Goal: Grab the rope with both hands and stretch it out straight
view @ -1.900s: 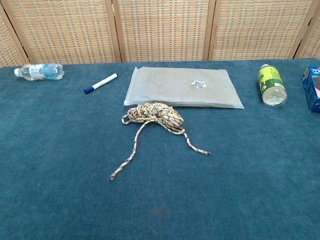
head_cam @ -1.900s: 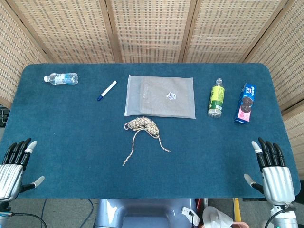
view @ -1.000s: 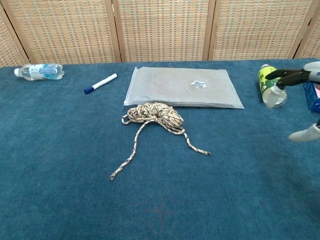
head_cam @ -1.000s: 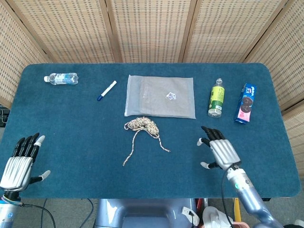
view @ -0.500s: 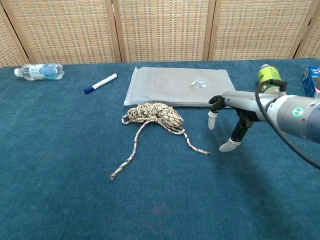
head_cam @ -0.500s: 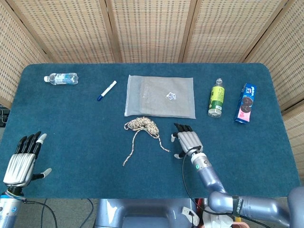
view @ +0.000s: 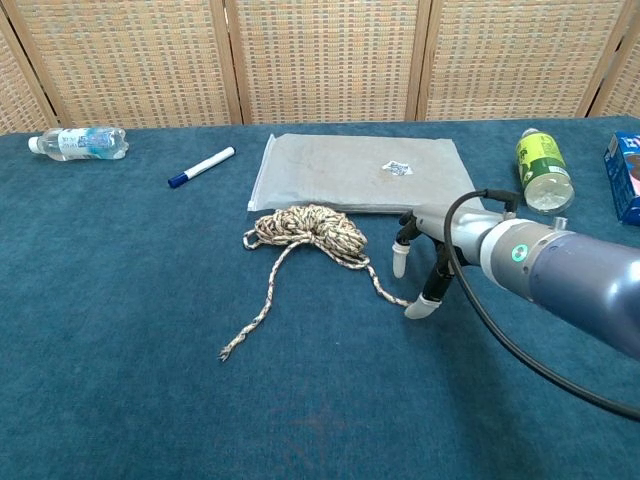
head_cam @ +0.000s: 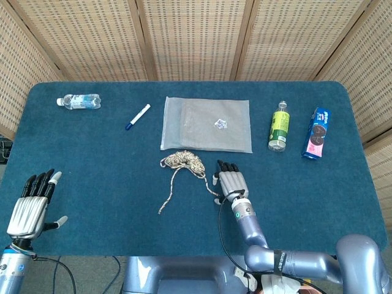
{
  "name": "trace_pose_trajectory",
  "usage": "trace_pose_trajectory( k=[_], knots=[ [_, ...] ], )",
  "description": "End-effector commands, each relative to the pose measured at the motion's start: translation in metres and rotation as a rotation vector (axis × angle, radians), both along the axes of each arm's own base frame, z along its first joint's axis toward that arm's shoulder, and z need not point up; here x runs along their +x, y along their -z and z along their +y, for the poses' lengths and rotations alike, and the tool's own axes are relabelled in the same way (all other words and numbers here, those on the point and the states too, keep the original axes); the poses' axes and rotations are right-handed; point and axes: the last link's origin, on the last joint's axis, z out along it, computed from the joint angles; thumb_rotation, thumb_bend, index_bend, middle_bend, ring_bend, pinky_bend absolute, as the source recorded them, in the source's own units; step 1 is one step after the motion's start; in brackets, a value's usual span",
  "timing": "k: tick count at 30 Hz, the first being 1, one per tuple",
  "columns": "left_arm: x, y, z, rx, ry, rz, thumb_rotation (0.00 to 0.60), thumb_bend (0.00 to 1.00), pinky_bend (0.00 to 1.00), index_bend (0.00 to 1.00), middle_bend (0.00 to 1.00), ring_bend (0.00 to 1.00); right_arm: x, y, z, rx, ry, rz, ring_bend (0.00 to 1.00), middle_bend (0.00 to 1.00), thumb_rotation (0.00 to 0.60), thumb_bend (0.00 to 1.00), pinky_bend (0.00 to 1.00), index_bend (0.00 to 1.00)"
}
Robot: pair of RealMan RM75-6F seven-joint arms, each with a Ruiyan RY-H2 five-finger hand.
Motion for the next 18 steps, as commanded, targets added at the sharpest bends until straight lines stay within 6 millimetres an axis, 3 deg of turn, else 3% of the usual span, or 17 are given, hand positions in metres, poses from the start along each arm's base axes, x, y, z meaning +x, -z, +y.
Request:
trace_pose_trajectory(
  k=[1, 5, 18],
  knots=[
    [0.0, 0.0, 0.0, 0.001, 0.001, 0.0, 0.6, 0.0, 0.0, 0.0, 0.0, 0.0, 0.002, 0.003, -0.002, -0.006, 0.007, -0.002, 0.0, 0.0, 0.6, 0.18, 0.0, 0.44],
    [-0.001, -0.001, 0.0, 0.004, -0.002, 0.0, 0.6, 0.0, 0.0, 0.0, 0.0, 0.0, 0.0, 0.007, -0.004, -0.007, 0.011, 0.017, 0.0, 0.0, 0.6, 0.23, 0.0, 0.45],
    [-0.002, 0.002, 0.0, 0.004, -0.009, 0.012, 0.6, 0.0, 0.0, 0.0, 0.0, 0.0, -0.001, 0.018, 0.0, 0.015, -0.018, 0.067, 0.0, 0.0, 0.6, 0.25, 0.0, 0.45]
  ],
)
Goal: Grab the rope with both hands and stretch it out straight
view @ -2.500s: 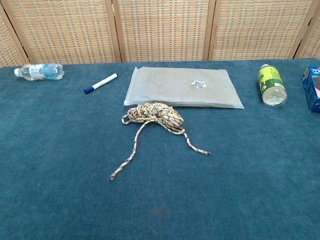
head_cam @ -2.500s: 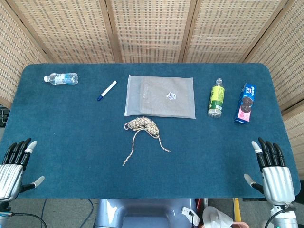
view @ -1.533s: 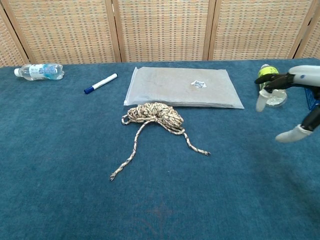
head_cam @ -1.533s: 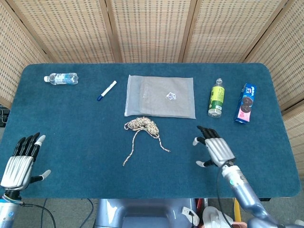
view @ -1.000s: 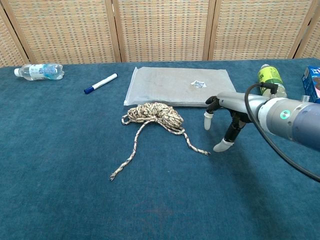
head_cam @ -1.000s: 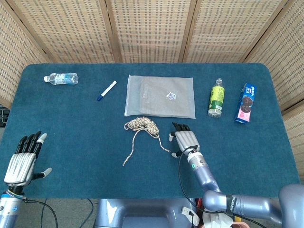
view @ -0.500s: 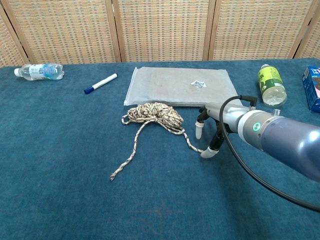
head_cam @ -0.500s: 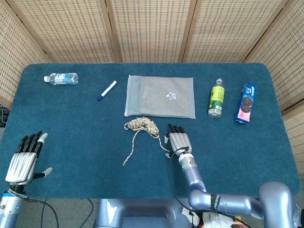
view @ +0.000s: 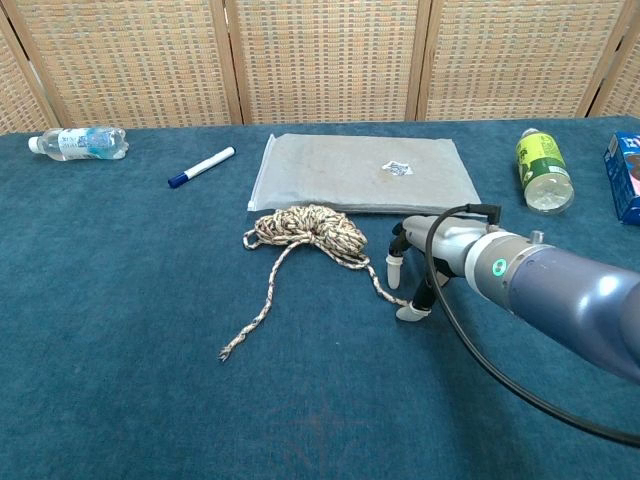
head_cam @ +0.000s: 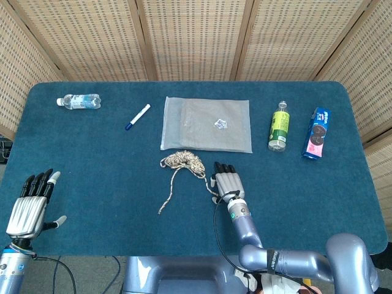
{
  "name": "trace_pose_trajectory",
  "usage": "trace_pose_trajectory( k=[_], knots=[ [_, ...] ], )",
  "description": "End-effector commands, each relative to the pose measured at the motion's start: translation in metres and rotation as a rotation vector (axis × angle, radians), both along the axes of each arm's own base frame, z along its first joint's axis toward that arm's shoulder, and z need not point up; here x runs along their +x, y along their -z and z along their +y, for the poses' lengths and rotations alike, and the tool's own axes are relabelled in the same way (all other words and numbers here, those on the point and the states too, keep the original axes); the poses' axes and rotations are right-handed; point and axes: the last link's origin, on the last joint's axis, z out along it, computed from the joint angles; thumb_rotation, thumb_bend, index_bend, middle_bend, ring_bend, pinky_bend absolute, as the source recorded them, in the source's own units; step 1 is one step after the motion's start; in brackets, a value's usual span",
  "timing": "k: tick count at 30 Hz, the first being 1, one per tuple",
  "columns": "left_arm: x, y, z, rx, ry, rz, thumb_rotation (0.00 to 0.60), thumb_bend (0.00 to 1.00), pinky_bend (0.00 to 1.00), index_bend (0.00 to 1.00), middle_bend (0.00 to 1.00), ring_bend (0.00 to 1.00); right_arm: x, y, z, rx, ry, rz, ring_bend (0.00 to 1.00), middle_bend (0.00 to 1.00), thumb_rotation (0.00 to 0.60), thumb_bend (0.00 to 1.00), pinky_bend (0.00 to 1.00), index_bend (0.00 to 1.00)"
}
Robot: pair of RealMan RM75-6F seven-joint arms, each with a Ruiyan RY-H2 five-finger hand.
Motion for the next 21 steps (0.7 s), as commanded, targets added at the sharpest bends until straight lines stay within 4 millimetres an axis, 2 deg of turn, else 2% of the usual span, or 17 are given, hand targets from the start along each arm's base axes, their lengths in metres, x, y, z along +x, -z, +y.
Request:
trace_pose_trajectory(
  k=[1, 10, 17, 21],
  knots=[
    [-0.0002, 0.0007, -0.0001, -0.002, -0.001, 0.005, 0.6, 0.0, 0.0, 0.0, 0.0, 0.0, -0.0031, 0.0023, 0.0007, 0.006, -0.006, 0.024, 0.0, 0.0, 0.6, 0.27, 0.0, 0.45],
    [0.0, 0.0027, 0.0001, -0.004, -0.002, 0.009, 0.6, 0.0, 0.0, 0.0, 0.0, 0.0, -0.0043, 0.0003, -0.0009, 0.003, -0.004, 0.016, 0.0, 0.0, 0.6, 0.43, 0.0, 0.55],
    [0.0001, 0.0032, -0.0004, -0.006, -0.001, 0.01, 0.6, 0.0, 0.0, 0.0, 0.0, 0.0, -0.0065, 0.0022, 0.0006, 0.013, -0.004, 0.022, 0.0, 0.0, 0.6, 0.43, 0.0, 0.64],
    [0.0, 0.003, -0.0004, -0.006, -0.001, 0.009, 0.6, 0.0, 0.0, 0.0, 0.0, 0.0, -0.0079, 0.0032, 0.0015, 0.014, -0.011, 0.029, 0.0, 0.0, 0.6, 0.43, 0.0, 0.65]
  ],
)
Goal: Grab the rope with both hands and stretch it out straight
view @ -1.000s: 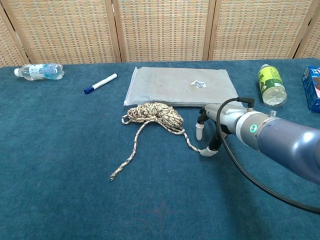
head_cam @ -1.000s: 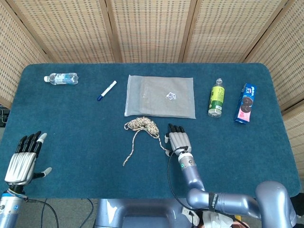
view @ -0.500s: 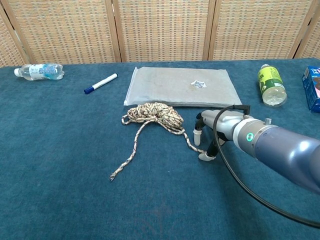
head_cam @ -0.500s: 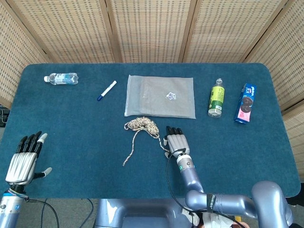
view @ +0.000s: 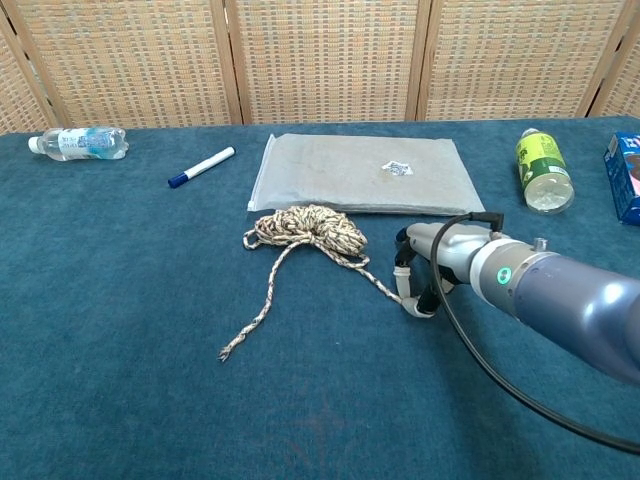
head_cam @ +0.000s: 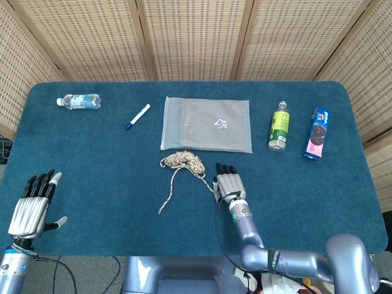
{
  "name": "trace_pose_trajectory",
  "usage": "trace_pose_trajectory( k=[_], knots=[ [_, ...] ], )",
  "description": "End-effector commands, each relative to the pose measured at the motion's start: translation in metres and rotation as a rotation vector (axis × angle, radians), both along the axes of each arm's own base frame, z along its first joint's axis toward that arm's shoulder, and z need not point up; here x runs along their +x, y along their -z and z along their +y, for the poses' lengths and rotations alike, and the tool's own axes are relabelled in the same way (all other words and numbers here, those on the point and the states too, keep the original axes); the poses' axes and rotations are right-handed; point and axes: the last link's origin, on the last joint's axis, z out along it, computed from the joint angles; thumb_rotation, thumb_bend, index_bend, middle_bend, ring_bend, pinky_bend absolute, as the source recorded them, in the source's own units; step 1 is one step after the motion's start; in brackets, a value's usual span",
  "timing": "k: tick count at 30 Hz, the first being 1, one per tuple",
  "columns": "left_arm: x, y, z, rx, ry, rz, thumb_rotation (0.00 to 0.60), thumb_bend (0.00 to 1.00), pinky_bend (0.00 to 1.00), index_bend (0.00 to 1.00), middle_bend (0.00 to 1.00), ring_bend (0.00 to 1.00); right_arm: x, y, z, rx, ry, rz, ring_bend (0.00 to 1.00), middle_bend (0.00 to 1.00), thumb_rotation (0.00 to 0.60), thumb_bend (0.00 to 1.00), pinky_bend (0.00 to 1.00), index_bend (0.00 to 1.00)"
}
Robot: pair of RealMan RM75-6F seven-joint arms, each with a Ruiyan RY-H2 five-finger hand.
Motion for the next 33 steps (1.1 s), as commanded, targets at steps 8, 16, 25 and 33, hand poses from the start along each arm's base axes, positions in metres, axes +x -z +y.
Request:
trace_pose_trajectory(
  k=[8, 16, 25, 33],
  knots=[
    [0.0, 0.0, 0.0, -0.001, 0.003, 0.0, 0.6, 0.0, 0.0, 0.0, 0.0, 0.0, 0.003, -0.004, -0.002, -0.062, -0.063, -0.014, 0.0, 0.0, 0.6, 0.45, 0.0, 0.7],
    [0.006, 0.011, 0.017, -0.042, 0.096, 0.045, 0.6, 0.0, 0.0, 0.0, 0.0, 0.0, 0.001, -0.021, -0.001, -0.156, -0.205, -0.031, 0.0, 0.01, 0.6, 0.45, 0.0, 0.73],
    [0.033, 0.043, 0.063, -0.226, 0.441, 0.076, 0.6, 0.13, 0.0, 0.25, 0.0, 0.0, -0.007, -0.024, -0.001, -0.142, -0.231, -0.034, 0.0, 0.02, 0.6, 0.45, 0.0, 0.73],
    [0.058, 0.074, 0.097, -0.343, 0.61, 0.114, 0.6, 0.17, 0.0, 0.41, 0.0, 0.0, -0.006, -0.025, -0.003, -0.138, -0.234, -0.017, 0.0, 0.02, 0.6, 0.45, 0.0, 0.73]
  ],
)
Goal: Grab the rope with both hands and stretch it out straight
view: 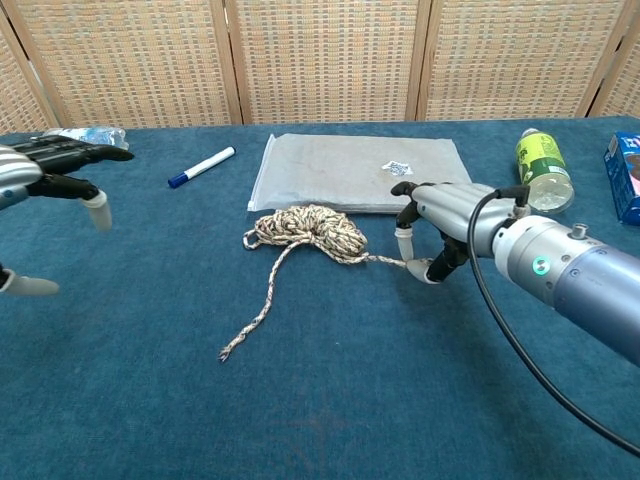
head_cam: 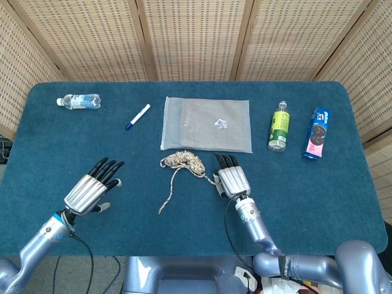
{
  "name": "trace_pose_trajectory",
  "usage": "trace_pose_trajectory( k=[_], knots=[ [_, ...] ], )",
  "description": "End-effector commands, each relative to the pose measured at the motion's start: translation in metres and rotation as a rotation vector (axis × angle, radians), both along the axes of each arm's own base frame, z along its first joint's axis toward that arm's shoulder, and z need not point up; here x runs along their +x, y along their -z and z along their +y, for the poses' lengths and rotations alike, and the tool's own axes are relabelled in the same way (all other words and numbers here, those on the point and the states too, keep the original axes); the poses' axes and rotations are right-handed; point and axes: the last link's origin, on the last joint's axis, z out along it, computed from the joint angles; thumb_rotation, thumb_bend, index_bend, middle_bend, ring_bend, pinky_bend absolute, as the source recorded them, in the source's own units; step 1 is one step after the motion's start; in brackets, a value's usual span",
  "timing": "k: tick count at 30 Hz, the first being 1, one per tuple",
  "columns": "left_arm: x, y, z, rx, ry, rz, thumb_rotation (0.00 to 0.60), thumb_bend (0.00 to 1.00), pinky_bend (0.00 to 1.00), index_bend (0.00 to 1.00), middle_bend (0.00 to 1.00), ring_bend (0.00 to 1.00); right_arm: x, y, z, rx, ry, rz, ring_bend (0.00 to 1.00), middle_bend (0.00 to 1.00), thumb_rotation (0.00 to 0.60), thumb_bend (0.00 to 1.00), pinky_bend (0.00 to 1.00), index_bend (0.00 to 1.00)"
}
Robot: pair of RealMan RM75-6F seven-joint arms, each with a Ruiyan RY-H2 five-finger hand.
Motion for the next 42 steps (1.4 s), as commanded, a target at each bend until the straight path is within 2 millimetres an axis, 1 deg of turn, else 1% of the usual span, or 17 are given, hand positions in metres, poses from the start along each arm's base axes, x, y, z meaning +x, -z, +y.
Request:
trace_pose_trajectory(
  k=[1, 4, 8, 11, 18, 20, 21, 30, 36, 42],
  knots=[
    [0.013, 0.017, 0.012, -0.047, 0.064, 0.016, 0.6, 0.18, 0.0, 0.42, 0.0, 0.0, 0.0, -0.001, -0.001, 0.001, 0.001, 0.003, 0.0, 0.02, 0.6, 0.45, 0.0, 0.73],
    [0.023, 0.03, 0.02, -0.07, 0.109, 0.026, 0.6, 0.18, 0.0, 0.43, 0.0, 0.0, 0.001, 0.0, -0.001, 0.004, 0.002, 0.003, 0.0, 0.02, 0.6, 0.45, 0.0, 0.73],
    [0.04, 0.054, 0.031, -0.123, 0.163, 0.048, 0.6, 0.19, 0.0, 0.46, 0.0, 0.0, 0.003, 0.0, -0.001, 0.011, 0.006, -0.003, 0.0, 0.02, 0.6, 0.45, 0.0, 0.73],
    [0.05, 0.067, 0.036, -0.146, 0.2, 0.067, 0.6, 0.2, 0.0, 0.47, 0.0, 0.0, 0.005, 0.0, -0.002, 0.013, 0.004, 0.001, 0.0, 0.02, 0.6, 0.45, 0.0, 0.73],
    [0.068, 0.099, 0.041, -0.19, 0.299, 0.123, 0.6, 0.22, 0.0, 0.49, 0.0, 0.0, 0.007, 0.001, -0.005, 0.017, 0.003, 0.002, 0.0, 0.02, 0.6, 0.45, 0.0, 0.73],
    [0.069, 0.105, 0.04, -0.203, 0.312, 0.133, 0.6, 0.22, 0.0, 0.49, 0.0, 0.0, 0.007, 0.001, -0.006, 0.018, 0.005, 0.003, 0.0, 0.02, 0.6, 0.45, 0.0, 0.73],
    [0.07, 0.111, 0.038, -0.222, 0.333, 0.152, 0.6, 0.23, 0.0, 0.49, 0.0, 0.0, 0.006, 0.001, -0.007, 0.018, 0.011, 0.005, 0.0, 0.02, 0.6, 0.45, 0.0, 0.73],
    [0.063, 0.119, 0.034, -0.261, 0.326, 0.154, 0.6, 0.23, 0.0, 0.49, 0.0, 0.0, 0.004, 0.001, -0.01, 0.015, 0.014, 0.007, 0.0, 0.02, 0.6, 0.45, 0.0, 0.73],
    [0.065, 0.122, 0.034, -0.262, 0.337, 0.166, 0.6, 0.24, 0.0, 0.49, 0.0, 0.0, 0.006, 0.001, -0.009, 0.016, 0.01, 0.006, 0.0, 0.02, 0.6, 0.45, 0.0, 0.73],
    [0.068, 0.129, 0.031, -0.282, 0.34, 0.18, 0.6, 0.28, 0.0, 0.49, 0.0, 0.0, 0.008, 0.002, -0.01, 0.016, 0.013, 0.005, 0.0, 0.02, 0.6, 0.45, 0.0, 0.73]
  ],
)
